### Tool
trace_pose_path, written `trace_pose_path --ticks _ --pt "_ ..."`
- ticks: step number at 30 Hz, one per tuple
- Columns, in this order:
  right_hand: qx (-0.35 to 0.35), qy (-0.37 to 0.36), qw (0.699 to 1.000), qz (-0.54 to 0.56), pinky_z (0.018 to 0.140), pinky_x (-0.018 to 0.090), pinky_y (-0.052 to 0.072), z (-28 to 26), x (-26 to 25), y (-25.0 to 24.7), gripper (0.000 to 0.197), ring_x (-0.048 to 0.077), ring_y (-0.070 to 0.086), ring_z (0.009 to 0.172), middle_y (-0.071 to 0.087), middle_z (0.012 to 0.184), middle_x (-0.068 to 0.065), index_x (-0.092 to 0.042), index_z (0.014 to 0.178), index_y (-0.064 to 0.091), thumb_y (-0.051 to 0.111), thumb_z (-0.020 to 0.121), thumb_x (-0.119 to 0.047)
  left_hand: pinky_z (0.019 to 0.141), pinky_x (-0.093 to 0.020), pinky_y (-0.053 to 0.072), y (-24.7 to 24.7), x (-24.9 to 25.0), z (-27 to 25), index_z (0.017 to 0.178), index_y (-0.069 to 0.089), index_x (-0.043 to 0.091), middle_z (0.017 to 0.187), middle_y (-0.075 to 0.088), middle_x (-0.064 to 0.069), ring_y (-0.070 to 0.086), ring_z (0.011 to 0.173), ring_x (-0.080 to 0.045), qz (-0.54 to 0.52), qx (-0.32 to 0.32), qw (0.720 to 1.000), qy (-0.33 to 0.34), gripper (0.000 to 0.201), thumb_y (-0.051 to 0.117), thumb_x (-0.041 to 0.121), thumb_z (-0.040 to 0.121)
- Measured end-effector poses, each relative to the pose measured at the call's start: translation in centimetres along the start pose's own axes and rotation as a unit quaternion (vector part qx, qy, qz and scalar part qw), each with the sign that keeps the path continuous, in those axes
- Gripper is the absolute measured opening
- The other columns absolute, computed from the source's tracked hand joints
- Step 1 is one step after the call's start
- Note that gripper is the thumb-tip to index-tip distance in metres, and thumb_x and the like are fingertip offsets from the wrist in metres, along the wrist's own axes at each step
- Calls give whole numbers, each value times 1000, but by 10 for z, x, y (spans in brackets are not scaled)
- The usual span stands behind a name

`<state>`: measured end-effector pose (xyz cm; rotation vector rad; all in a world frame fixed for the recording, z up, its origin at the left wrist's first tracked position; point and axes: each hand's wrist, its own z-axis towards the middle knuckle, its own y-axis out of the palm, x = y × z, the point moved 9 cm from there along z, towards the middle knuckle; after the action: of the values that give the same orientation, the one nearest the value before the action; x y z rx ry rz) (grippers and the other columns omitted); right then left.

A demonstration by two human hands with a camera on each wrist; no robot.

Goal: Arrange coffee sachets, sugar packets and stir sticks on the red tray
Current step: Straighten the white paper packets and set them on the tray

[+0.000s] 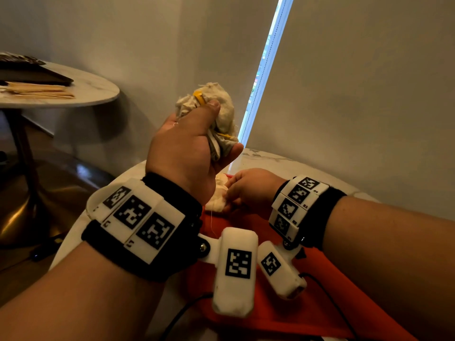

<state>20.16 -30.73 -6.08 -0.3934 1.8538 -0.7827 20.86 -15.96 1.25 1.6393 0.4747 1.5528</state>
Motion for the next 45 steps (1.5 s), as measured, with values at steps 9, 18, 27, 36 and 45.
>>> trace_pose_path --ticks 9,18,27,36,45 --pt "102 -52 953 280 50 24 40 -25 -13 -56 15 15 53 54 56 77 8 -10 95 59 58 99 -25 49 -23 54 15 -19 -10 88 67 16 70 61 -6 55 51 -16 72 -77 993 -56 11 61 22 95" --pt "9 -208 927 311 55 27 36 -66 -68 -71 24 16 55 63 62 77 6 -12 94 62 71 73 -22 51 -25 53 16 -29 -16 118 68 13 89 68 -11 62 62 -17 96 -92 988 -79 28 62 29 95" --pt "51 -192 921 335 57 30 42 -67 -52 -75 12 16 58 62 63 75 8 -6 97 60 64 87 -3 50 -25 53 13 -26 -13 121 66 10 91 72 -12 61 62 -20 96 -70 990 -69 33 65 30 94" --pt "65 -170 919 350 54 27 44 -62 -43 -79 8 15 61 56 65 69 8 -7 96 60 59 91 -1 50 -25 54 7 -22 -9 104 68 14 74 72 -6 62 57 -18 77 -46 994 -59 18 67 28 92" --pt "96 -110 939 311 55 27 45 -47 -10 -81 20 15 63 58 72 80 10 -5 112 63 61 93 0 50 -25 52 -1 -1 -2 100 67 15 67 70 -2 64 51 -16 39 -6 999 17 14 69 26 92"
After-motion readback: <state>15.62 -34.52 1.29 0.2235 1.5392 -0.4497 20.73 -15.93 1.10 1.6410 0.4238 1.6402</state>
